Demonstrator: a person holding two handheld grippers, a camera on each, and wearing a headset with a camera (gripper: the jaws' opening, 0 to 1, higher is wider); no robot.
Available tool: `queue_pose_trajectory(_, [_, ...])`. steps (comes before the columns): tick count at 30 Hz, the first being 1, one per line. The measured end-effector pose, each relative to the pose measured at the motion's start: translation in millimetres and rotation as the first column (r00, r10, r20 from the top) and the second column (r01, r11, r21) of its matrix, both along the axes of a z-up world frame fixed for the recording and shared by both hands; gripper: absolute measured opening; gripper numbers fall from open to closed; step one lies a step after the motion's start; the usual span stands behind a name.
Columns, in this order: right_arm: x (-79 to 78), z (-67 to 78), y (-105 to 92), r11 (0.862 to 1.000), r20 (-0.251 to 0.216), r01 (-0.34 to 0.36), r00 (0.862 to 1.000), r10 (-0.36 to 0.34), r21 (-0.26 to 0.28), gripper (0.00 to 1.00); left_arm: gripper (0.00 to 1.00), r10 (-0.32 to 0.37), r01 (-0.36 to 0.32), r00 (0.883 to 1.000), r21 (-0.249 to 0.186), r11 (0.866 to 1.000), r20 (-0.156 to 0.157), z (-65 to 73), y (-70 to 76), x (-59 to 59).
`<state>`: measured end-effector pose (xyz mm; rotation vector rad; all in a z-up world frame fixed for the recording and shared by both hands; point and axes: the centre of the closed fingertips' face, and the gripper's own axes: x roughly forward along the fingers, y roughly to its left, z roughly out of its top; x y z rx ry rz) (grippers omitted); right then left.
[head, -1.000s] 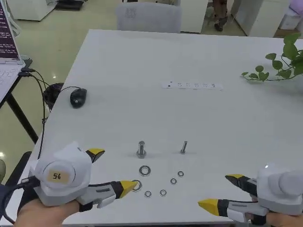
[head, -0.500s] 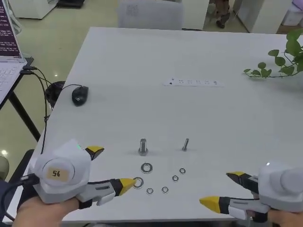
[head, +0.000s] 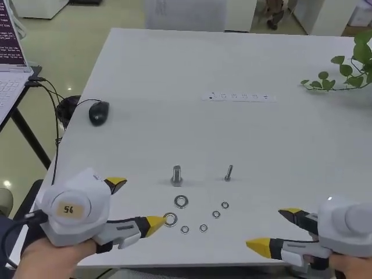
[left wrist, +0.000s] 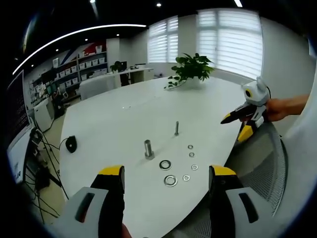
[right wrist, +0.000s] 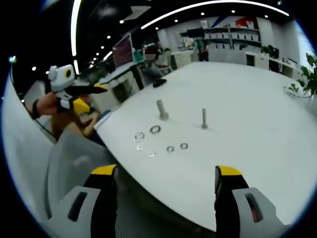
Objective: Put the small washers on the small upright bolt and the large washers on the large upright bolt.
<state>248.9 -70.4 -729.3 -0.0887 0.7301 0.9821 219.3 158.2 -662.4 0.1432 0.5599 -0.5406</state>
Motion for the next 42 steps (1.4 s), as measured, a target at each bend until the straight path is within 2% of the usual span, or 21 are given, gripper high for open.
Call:
queue_pose_trajectory(14, [-0.6,0.0,2.8,1.0,-0.004,-0.009,1.0,0.009,0.001,0.8,0.69,0.001,-0.001,1.0,-0.001,1.0,-0.001,-0.3,0.6,-1.5])
queue_pose_trajectory(25, [2.1,7.7,5.9,1.0,0.011,0.0,1.0,0.0,0.021,0.79,0.69,0.0,0.0,1.0,-0.003,1.0,0.025,10.3,0.4,0.0])
queue_pose_trajectory(34, [-2.2,-3.3,2.3,1.0,-0.009,-0.02,1.0,0.02,-0.005,0.78,0.69,-0.005,0.005,1.0,-0.003,1.0,0.007,6.6,-5.2,-4.7])
queue_pose_trajectory(38, [0.8,-9.3,5.0,0.997,-0.006,-0.066,0.998,0.066,-0.05,0.76,0.68,0.0,0.0,1.0,-0.003,1.0,0.004,6.4,-4.1,-3.8])
queue_pose_trajectory(42, [9.7,-20.2,9.6,0.987,-0.005,-0.12,0.993,0.12,-0.11,0.66,0.68,0.006,-0.006,1.0,-0.002,1.0,0.006,7.3,-1.5,-1.9])
